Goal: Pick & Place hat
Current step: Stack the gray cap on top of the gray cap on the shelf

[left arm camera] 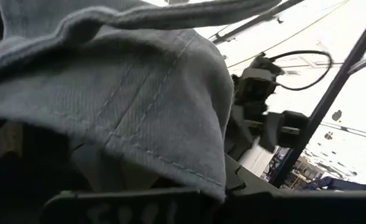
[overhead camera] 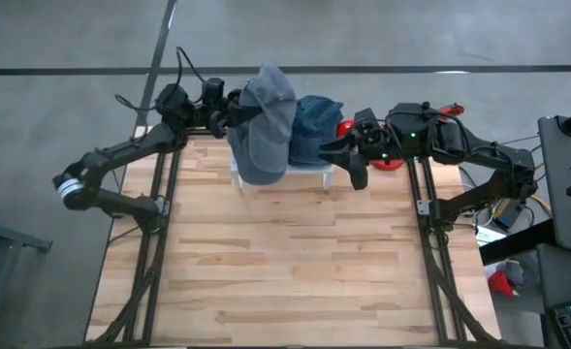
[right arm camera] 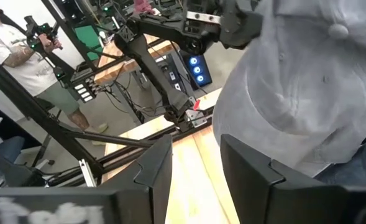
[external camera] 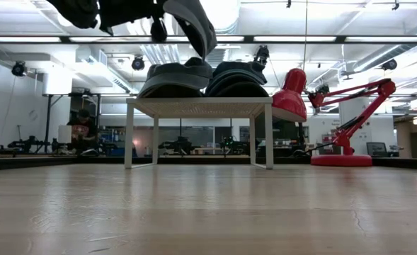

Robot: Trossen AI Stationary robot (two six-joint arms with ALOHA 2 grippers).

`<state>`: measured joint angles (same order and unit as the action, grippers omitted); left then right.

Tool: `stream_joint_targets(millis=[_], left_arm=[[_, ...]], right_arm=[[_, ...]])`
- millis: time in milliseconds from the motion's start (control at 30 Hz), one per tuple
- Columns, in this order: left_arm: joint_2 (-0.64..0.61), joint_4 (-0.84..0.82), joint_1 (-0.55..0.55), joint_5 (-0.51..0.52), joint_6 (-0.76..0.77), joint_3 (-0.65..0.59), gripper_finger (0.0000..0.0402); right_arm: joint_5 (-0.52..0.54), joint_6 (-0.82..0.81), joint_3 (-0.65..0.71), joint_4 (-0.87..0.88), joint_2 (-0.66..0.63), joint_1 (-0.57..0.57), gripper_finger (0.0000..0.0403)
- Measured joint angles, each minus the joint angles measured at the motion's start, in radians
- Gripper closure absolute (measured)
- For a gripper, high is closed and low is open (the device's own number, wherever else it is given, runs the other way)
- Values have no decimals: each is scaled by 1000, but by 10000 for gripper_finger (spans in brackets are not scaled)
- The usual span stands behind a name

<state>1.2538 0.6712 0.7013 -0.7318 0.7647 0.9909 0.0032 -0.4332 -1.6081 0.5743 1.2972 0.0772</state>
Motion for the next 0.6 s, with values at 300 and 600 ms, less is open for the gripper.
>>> stream_joint_targets(millis=[300, 600], left_arm=[[16, 102, 0, 23, 67, -16, 401], [2, 90, 4, 23, 105, -100, 401]], right_arm=[[0, 0, 0, -1, 0, 0, 274], [26, 0, 1, -1, 0, 1, 280]])
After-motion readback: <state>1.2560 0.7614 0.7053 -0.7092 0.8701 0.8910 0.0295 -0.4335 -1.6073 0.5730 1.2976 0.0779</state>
